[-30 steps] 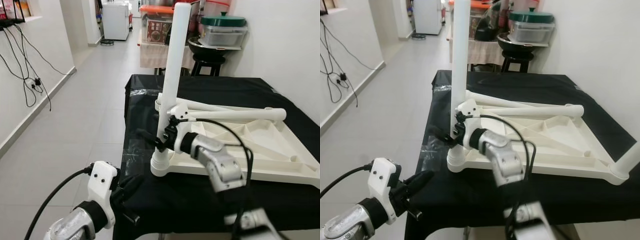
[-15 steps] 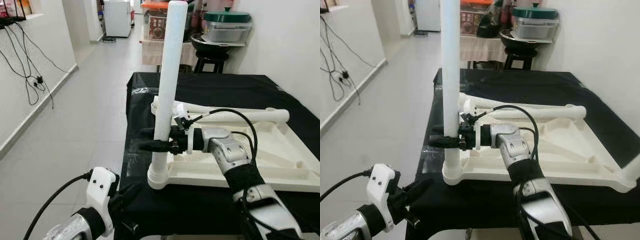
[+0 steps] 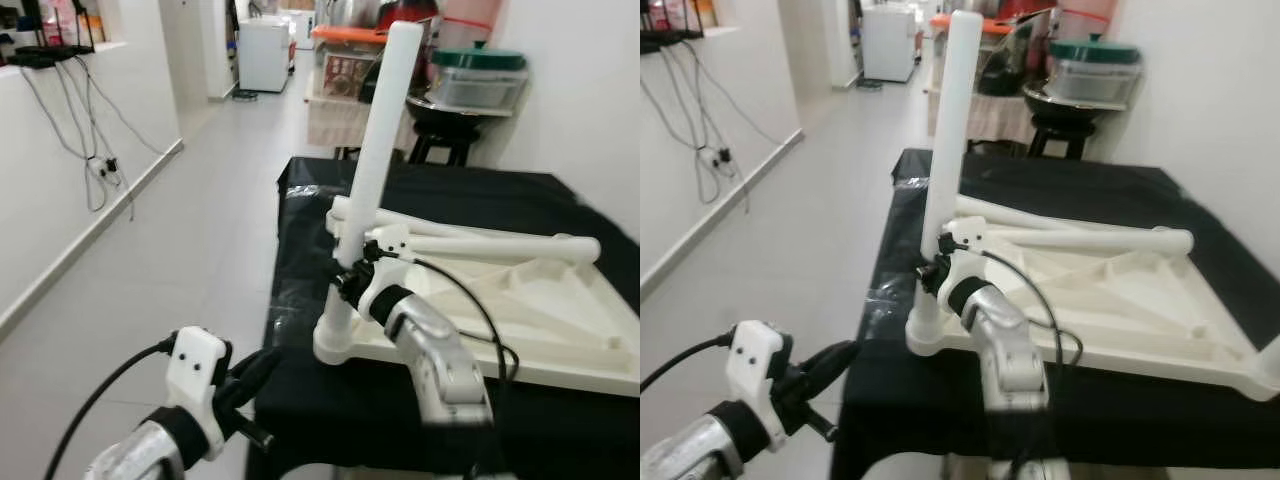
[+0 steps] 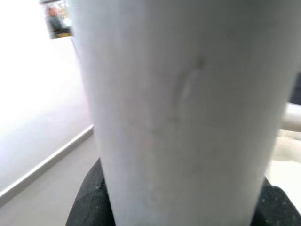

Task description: Building children table

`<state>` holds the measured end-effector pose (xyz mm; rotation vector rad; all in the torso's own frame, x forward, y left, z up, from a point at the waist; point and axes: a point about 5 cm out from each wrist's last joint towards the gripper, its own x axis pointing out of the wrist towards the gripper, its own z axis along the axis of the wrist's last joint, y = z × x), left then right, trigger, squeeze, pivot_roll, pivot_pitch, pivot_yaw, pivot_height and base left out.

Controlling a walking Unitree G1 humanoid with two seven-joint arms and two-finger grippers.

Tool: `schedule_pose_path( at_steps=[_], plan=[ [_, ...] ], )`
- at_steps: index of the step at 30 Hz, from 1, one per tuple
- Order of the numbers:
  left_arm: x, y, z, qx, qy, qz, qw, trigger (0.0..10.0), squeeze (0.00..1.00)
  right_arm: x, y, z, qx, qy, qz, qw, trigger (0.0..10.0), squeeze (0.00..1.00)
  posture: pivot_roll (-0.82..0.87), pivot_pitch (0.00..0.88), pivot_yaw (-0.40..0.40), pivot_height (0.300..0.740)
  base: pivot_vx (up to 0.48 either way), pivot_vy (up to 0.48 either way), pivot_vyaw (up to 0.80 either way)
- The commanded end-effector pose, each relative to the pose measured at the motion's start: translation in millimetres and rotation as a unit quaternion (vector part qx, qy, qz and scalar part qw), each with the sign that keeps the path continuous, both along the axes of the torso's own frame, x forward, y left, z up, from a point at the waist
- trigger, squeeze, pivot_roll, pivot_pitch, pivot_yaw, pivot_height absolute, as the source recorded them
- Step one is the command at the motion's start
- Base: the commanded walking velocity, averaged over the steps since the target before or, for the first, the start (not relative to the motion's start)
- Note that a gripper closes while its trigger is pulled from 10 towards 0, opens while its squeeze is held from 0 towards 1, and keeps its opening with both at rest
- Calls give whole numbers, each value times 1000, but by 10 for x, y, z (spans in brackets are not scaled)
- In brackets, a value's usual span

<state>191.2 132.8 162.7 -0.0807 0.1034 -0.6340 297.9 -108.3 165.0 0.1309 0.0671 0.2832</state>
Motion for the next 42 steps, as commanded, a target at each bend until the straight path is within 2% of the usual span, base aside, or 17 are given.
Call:
schedule_pose_path(
  at_steps=[1,7,8,9,10,11,16,17,19,20,21,24,28,29,30,31,42],
  plan=[
    [13,-10,4,9,-5,-12,1000,10000,0,-135,113,-351,45,92,-36,994,0,0,-5,0,-51,740,0,0,0],
    [37,13,-8,17,-8,-16,1000,10000,0,208,-87,-209,-25,46,-45,998,0,0,12,0,-74,740,0,0,0],
    [44,24,-8,18,-9,-12,1000,10000,0,256,-148,-180,-39,45,-57,997,1373,0,13,0,-74,740,0,0,0],
    [47,34,-18,26,-13,-8,1000,10000,0,242,-124,-135,-50,39,-27,998,10000,102,15,0,-81,740,0,0,0],
    [47,34,-18,26,-13,-8,1000,10000,0,242,-124,-135,-50,39,-27,998,10000,102,15,0,-81,740,0,0,0],
    [56,44,-31,31,-16,-6,999,10000,0,222,-55,-116,-29,40,28,998,10000,1000,17,0,-83,740,0,0,0],
    [90,46,-63,51,-21,-15,998,10000,0,152,99,73,22,-8,210,977,10000,1000,18,0,-75,740,0,0,0],
    [102,47,-71,62,-24,-21,998,10000,0,132,73,147,6,-32,267,963,10000,0,26,0,-75,740,0,0,0],
    [102,47,-71,62,-24,-21,998,10000,0,132,73,147,6,-32,267,963,10000,0,26,0,-75,740,0,0,0],
    [117,53,-72,67,-25,-23,997,10000,0,116,33,190,-8,-45,323,945,10000,0,27,0,-75,740,0,0,0],
    [117,53,-72,67,-25,-23,997,10000,0,116,33,190,-8,-45,323,945,10000,0,27,0,-75,740,0,0,0],
    [138,32,-85,52,-23,-32,998,10000,0,288,-199,175,-50,-32,432,900,10000,0,51,0,-86,740,0,0,0],
    [135,22,-94,49,-22,-35,998,10000,0,380,-243,190,-47,-26,439,897,10000,0,54,0,-88,740,0,0,0],
    [125,11,-102,46,-21,-40,998,10000,0,464,-266,211,-41,-21,440,897,7647,0,61,0,-85,740,0,0,0],
    [125,11,-102,46,-21,-40,998,10000,0,464,-266,211,-41,-21,440,897,7647,0,61,0,-85,740,0,0,0],
    [116,5,-110,44,-21,-45,998,10000,0,533,-282,232,-36,-13,443,896,78,0,69,0,-87,740,0,0,0],
    [110,-46,-124,30,-27,-58,998,10000,0,626,-431,361,-10,-14,465,885,0,0,72,0,-89,740,0,0,0]
  ],
)
